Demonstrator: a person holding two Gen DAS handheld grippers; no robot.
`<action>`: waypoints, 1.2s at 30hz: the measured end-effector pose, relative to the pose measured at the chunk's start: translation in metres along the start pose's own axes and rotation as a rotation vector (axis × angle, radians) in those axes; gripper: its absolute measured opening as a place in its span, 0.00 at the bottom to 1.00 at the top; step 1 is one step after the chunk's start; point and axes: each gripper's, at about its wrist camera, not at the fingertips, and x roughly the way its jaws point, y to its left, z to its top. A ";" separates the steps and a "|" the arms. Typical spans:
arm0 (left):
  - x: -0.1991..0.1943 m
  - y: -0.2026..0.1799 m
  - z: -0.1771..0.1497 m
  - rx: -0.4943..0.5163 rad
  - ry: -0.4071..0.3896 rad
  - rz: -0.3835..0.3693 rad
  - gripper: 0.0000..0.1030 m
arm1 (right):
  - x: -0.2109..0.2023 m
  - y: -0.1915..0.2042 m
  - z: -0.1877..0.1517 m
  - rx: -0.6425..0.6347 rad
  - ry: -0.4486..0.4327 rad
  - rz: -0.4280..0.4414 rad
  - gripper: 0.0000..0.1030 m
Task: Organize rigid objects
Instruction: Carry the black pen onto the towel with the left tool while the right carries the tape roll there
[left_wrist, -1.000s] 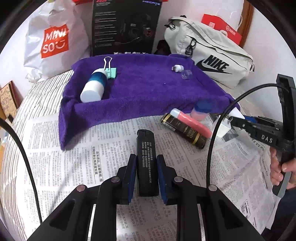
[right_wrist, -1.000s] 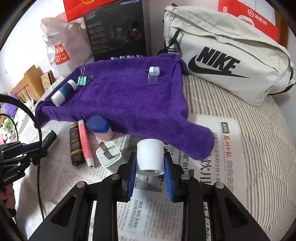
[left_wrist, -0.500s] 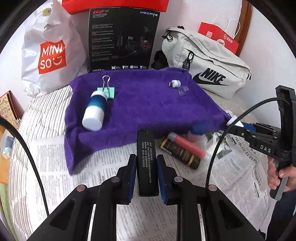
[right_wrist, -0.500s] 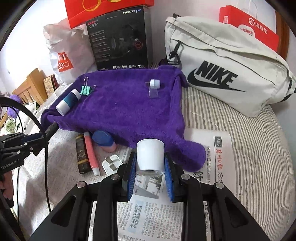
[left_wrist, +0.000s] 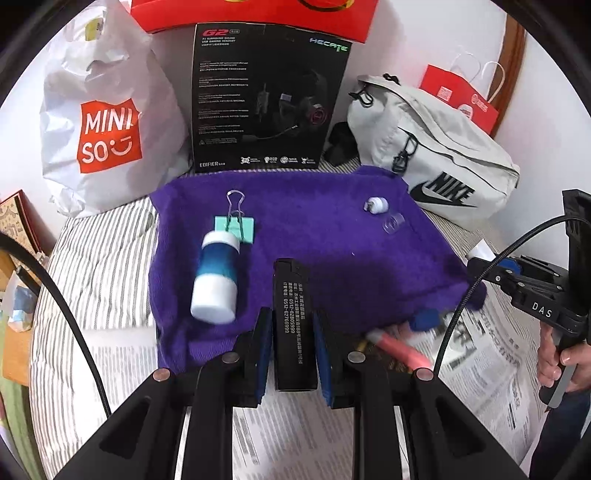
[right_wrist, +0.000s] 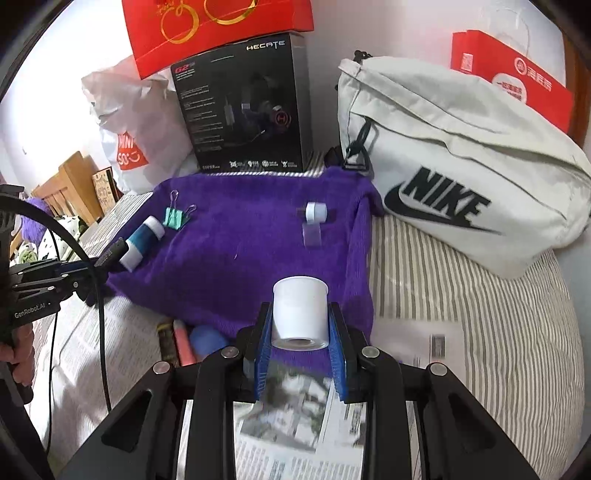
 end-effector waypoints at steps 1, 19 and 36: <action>0.003 0.001 0.003 0.002 0.003 0.001 0.21 | 0.004 -0.001 0.004 -0.001 0.002 0.000 0.28; 0.064 0.022 0.026 -0.031 0.078 -0.009 0.21 | 0.089 0.002 0.035 -0.036 0.108 -0.005 0.28; 0.087 0.020 0.028 0.025 0.124 0.073 0.21 | 0.109 0.005 0.036 -0.057 0.116 -0.027 0.28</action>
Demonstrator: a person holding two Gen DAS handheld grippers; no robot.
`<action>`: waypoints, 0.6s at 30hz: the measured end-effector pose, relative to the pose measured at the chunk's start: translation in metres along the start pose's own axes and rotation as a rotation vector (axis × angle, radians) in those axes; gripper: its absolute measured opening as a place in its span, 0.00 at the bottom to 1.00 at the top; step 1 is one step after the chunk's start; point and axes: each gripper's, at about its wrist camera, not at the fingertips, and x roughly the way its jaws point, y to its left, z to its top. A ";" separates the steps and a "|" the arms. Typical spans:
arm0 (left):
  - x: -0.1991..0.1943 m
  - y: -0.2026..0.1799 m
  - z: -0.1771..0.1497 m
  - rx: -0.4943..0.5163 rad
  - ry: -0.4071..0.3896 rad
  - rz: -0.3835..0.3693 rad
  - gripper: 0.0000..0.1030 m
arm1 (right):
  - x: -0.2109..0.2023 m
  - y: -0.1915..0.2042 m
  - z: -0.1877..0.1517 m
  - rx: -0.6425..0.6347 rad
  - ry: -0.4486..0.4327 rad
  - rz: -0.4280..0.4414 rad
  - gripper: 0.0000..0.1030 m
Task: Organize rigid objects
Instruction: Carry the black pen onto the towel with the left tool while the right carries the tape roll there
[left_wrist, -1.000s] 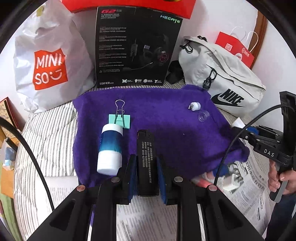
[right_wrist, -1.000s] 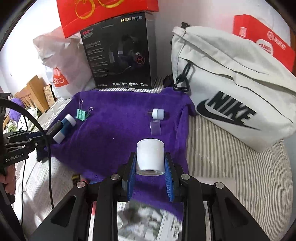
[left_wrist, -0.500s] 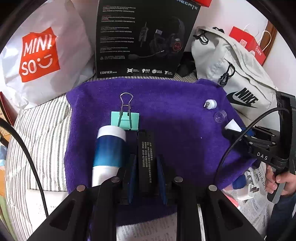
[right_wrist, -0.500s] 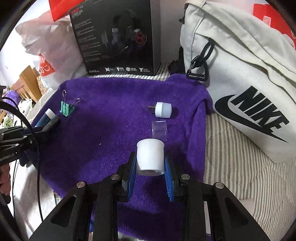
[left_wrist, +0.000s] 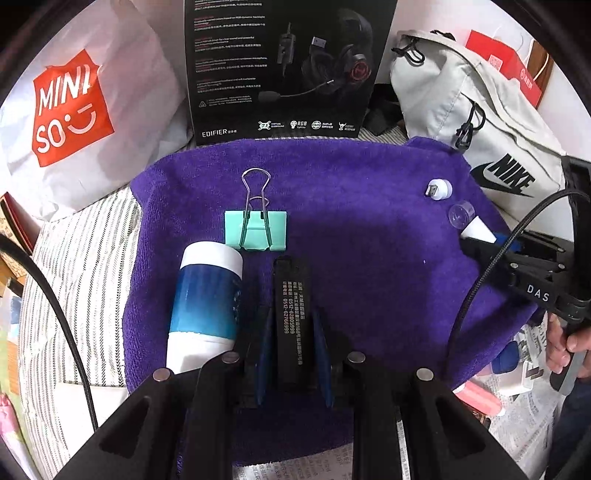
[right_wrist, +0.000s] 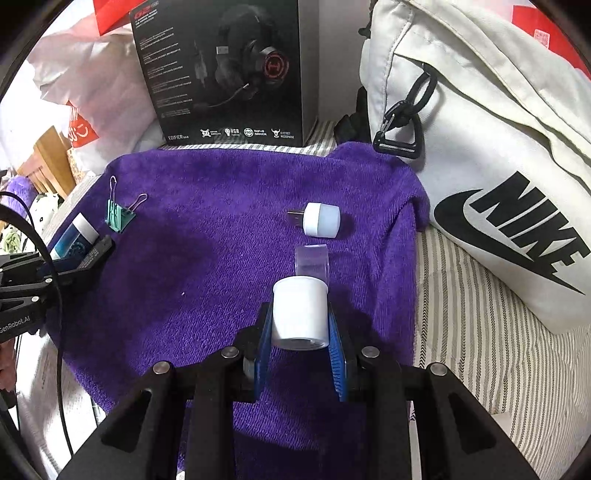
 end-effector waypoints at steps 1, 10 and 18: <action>0.001 -0.001 0.000 0.008 0.003 0.008 0.21 | 0.000 0.000 0.000 -0.003 -0.001 0.000 0.28; 0.000 -0.001 -0.002 0.022 0.012 0.013 0.22 | 0.001 0.000 0.001 -0.033 -0.002 -0.005 0.29; -0.006 -0.004 -0.010 0.016 0.024 -0.001 0.33 | -0.009 0.001 -0.004 -0.031 0.016 0.011 0.40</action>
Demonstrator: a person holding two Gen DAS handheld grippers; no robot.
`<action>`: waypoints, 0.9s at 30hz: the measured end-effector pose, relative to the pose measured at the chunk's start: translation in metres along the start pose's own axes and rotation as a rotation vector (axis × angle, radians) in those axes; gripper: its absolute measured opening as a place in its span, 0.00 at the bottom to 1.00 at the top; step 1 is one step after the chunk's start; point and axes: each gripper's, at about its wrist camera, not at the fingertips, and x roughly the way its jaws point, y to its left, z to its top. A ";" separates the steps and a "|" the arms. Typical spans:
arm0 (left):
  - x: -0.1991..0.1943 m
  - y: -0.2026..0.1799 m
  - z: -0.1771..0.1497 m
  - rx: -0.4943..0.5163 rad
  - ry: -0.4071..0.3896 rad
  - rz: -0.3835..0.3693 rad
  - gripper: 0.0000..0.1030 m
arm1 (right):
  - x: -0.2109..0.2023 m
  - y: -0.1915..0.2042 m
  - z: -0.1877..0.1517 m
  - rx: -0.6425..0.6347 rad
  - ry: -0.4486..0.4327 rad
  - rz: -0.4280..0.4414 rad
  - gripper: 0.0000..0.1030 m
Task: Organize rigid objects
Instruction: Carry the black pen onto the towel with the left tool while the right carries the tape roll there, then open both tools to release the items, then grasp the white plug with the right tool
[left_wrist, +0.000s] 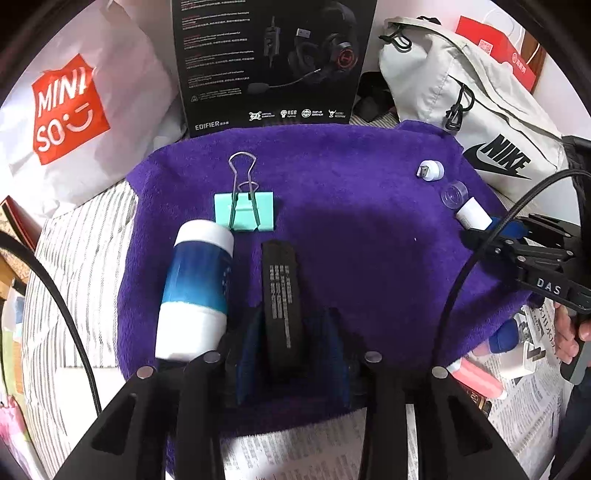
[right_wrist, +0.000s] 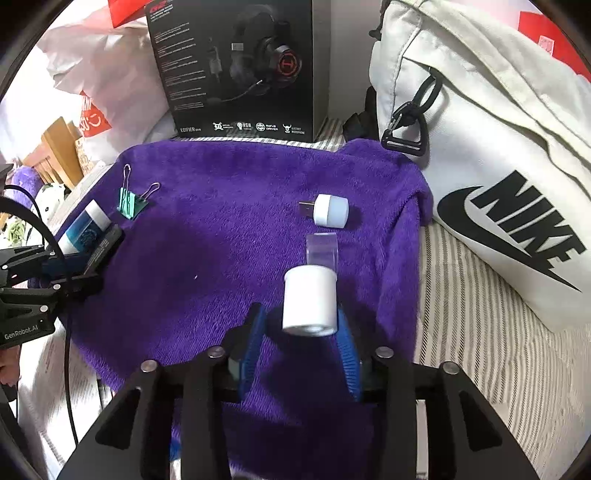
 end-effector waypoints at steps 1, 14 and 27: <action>-0.001 0.002 -0.001 -0.013 0.001 -0.006 0.33 | -0.003 0.000 -0.001 -0.003 -0.001 -0.006 0.40; -0.053 -0.011 -0.029 -0.011 -0.064 -0.034 0.33 | -0.086 0.007 -0.048 0.016 -0.073 0.032 0.40; -0.075 -0.027 -0.060 -0.014 -0.087 -0.068 0.33 | -0.084 0.033 -0.110 -0.050 -0.015 0.096 0.40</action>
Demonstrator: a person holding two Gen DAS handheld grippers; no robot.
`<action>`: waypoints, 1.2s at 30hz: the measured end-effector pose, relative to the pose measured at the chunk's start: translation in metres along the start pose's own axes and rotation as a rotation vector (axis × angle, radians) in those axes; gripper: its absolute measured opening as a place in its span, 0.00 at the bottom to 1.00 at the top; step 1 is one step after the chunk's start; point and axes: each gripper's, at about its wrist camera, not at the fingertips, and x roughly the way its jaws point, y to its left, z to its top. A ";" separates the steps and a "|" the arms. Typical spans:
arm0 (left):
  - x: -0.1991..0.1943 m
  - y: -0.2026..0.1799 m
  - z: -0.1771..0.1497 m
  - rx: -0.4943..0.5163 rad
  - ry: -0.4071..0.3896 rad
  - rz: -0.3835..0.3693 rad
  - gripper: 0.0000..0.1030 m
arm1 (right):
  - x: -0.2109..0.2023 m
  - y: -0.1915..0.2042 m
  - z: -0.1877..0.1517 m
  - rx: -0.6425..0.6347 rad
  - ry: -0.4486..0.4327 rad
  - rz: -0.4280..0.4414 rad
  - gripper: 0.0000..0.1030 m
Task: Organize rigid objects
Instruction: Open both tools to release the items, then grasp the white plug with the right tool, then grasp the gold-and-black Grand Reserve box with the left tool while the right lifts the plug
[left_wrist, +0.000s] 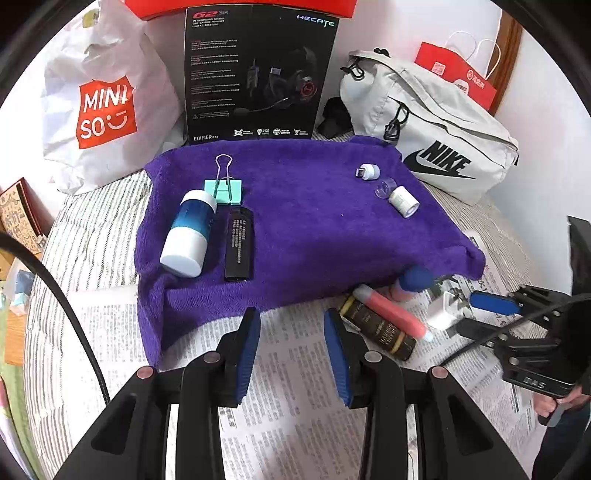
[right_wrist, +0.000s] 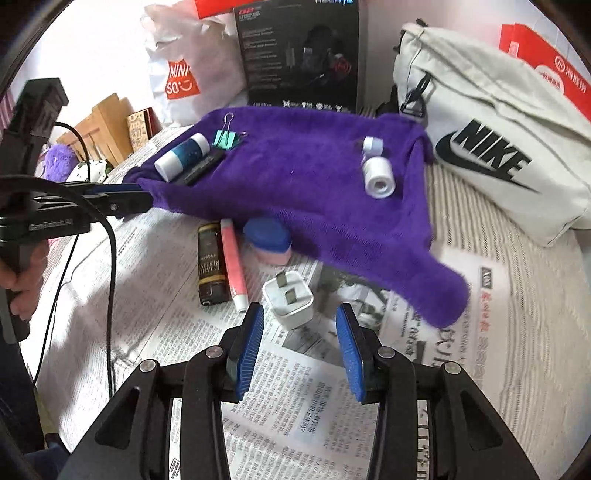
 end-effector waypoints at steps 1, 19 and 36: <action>-0.001 0.000 -0.002 -0.001 -0.001 0.001 0.33 | 0.003 0.000 0.000 0.002 0.001 -0.003 0.40; 0.002 0.002 -0.022 -0.036 0.033 -0.016 0.33 | 0.022 -0.008 0.002 0.029 -0.026 0.003 0.26; 0.048 -0.070 -0.003 0.054 0.128 -0.034 0.33 | -0.036 -0.061 -0.033 0.184 -0.076 -0.100 0.27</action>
